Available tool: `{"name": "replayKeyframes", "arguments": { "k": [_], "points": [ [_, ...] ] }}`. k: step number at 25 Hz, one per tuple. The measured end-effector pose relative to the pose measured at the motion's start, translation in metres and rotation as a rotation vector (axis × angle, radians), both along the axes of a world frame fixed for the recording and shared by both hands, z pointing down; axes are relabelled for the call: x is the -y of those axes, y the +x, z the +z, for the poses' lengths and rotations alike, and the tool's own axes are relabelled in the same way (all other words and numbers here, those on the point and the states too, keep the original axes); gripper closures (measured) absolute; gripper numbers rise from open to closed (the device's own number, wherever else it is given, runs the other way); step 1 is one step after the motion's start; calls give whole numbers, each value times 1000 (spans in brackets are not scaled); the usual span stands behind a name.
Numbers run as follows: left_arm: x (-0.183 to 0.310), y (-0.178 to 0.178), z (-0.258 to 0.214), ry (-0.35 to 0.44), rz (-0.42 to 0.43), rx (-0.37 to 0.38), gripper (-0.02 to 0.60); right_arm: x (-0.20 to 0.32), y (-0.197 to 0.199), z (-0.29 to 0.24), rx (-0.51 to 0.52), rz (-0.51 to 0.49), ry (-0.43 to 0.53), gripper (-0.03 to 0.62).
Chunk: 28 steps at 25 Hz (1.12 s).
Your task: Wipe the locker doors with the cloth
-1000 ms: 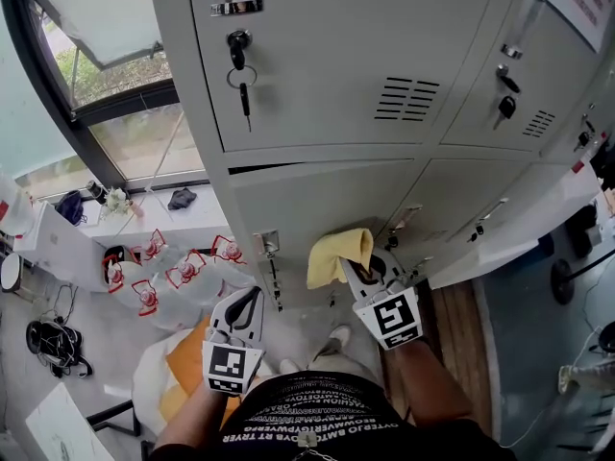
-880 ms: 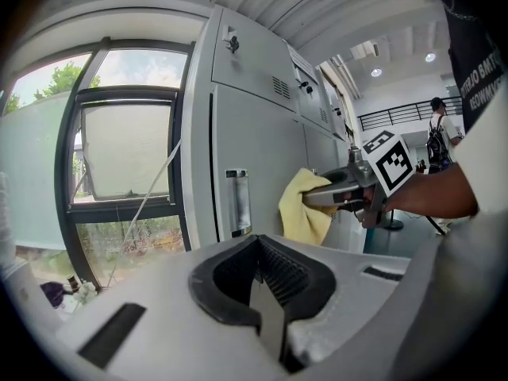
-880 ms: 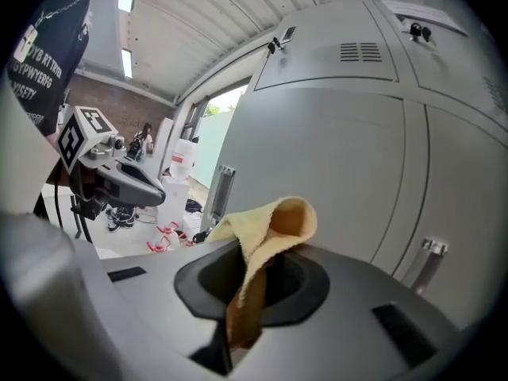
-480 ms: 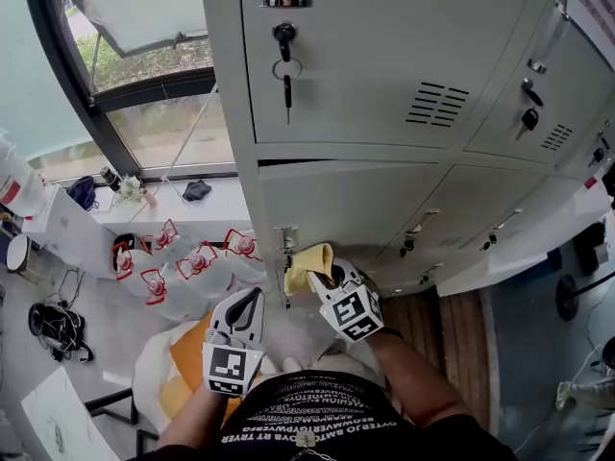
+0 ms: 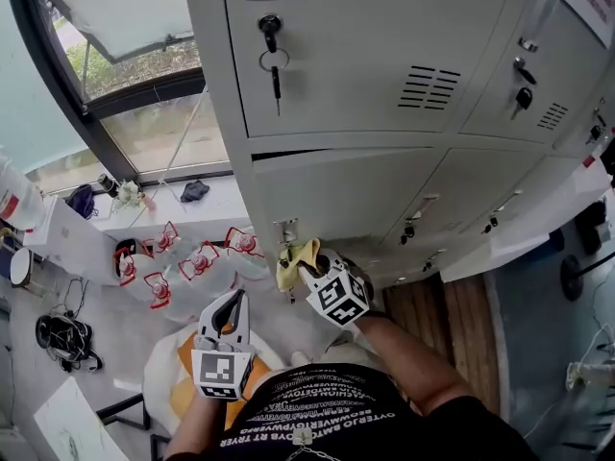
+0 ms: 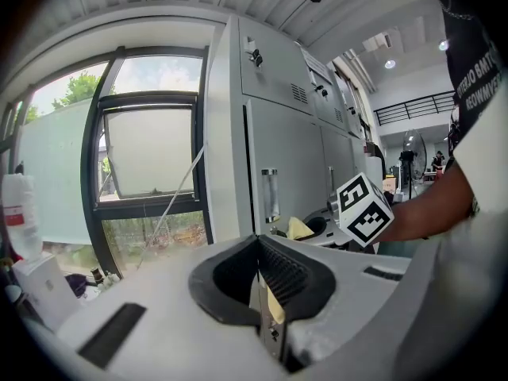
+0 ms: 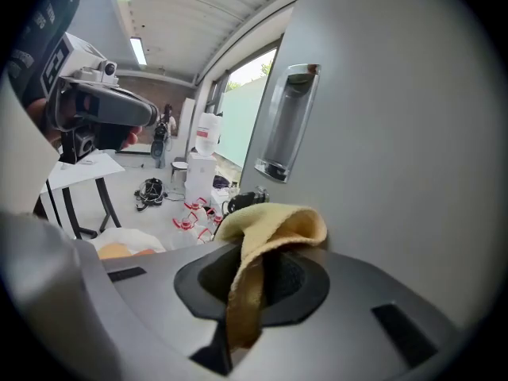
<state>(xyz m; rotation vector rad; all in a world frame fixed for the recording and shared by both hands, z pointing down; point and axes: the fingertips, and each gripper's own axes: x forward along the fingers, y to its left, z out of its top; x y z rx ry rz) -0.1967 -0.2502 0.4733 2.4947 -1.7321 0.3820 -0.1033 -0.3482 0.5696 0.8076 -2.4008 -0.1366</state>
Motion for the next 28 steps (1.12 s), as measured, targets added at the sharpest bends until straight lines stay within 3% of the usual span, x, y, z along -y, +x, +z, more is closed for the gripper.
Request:
{"name": "replayKeyframes", "arguments": {
  "k": [8,17,22,28],
  "points": [
    [5,16,0,2,9,-6,575,26,62,12,56,148,-101,557],
    [8,59,-7,-6,-33,13,575,46,153,27,109,288,-130,557],
    [2,91,-9,0,-60,17,575,39,190,35,101,281,-140,557],
    [-18,124,-14,9,-86,18,575,10,211,17,117,206,-108,558]
  ]
}}
